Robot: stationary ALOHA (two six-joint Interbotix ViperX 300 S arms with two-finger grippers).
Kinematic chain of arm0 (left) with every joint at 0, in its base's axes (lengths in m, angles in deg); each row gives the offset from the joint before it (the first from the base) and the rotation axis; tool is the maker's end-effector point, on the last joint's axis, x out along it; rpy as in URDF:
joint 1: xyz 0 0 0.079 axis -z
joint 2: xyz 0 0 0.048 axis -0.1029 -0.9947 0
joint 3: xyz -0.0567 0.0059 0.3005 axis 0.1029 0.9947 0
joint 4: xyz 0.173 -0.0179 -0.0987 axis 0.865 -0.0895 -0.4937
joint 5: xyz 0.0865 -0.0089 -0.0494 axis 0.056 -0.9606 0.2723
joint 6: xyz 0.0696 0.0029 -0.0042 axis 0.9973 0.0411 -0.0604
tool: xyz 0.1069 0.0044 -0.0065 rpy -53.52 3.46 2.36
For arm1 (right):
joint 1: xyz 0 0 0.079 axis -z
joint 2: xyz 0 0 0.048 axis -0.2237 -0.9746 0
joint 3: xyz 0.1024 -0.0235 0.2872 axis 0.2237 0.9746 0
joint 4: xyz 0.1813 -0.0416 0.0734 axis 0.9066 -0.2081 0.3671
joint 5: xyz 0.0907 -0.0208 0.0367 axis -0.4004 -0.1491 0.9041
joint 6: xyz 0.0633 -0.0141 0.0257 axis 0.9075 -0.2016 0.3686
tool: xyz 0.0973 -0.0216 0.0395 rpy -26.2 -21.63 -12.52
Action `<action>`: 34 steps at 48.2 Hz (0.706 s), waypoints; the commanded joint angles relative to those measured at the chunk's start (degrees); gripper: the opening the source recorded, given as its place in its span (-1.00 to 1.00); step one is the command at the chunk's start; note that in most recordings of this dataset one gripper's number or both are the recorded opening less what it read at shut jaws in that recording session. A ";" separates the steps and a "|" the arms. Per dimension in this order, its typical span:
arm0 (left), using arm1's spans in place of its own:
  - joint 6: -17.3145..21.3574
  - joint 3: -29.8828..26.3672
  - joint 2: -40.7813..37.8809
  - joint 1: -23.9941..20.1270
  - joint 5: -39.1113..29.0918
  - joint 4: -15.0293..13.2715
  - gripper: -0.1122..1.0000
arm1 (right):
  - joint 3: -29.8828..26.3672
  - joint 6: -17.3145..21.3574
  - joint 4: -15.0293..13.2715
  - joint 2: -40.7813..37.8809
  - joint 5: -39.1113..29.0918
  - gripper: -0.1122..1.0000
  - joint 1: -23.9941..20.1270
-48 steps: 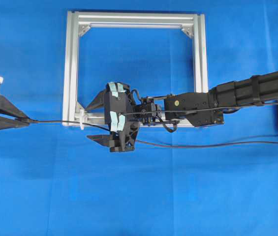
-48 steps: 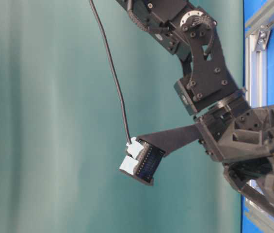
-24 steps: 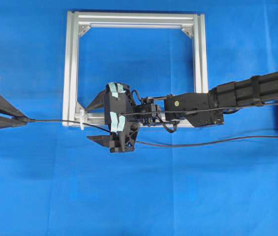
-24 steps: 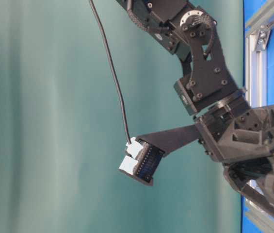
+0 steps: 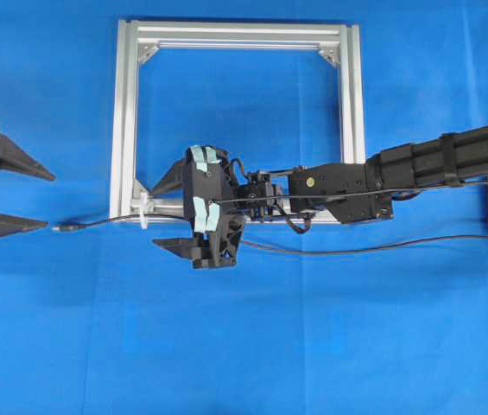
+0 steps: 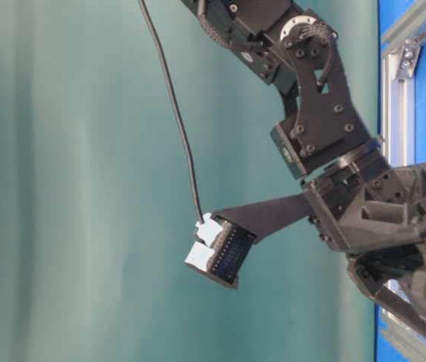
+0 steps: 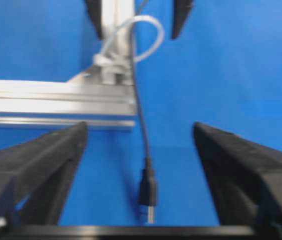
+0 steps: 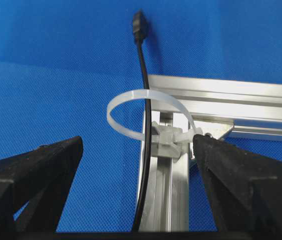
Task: Insert the wire through the string loop located on the left side.
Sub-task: 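Release the cable from the left gripper and move it away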
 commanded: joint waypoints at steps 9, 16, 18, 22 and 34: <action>-0.09 -0.53 -0.79 -0.44 0.62 -0.09 0.62 | -0.53 0.09 0.09 1.58 0.26 0.90 -0.18; 0.00 -0.97 -0.09 -0.44 0.44 -0.09 0.62 | -0.44 0.09 0.09 2.11 0.09 0.90 -0.18; 0.00 -1.14 0.18 -0.44 0.35 0.00 0.61 | -0.44 0.09 0.09 2.72 -0.26 0.90 -0.18; 0.00 -1.41 0.70 -0.44 0.18 -0.09 0.61 | -0.44 -0.09 -0.09 4.83 -1.85 0.90 -0.18; 0.26 -3.87 3.78 -0.44 0.18 0.00 0.60 | -0.62 -0.35 -0.44 10.46 -6.15 0.90 0.00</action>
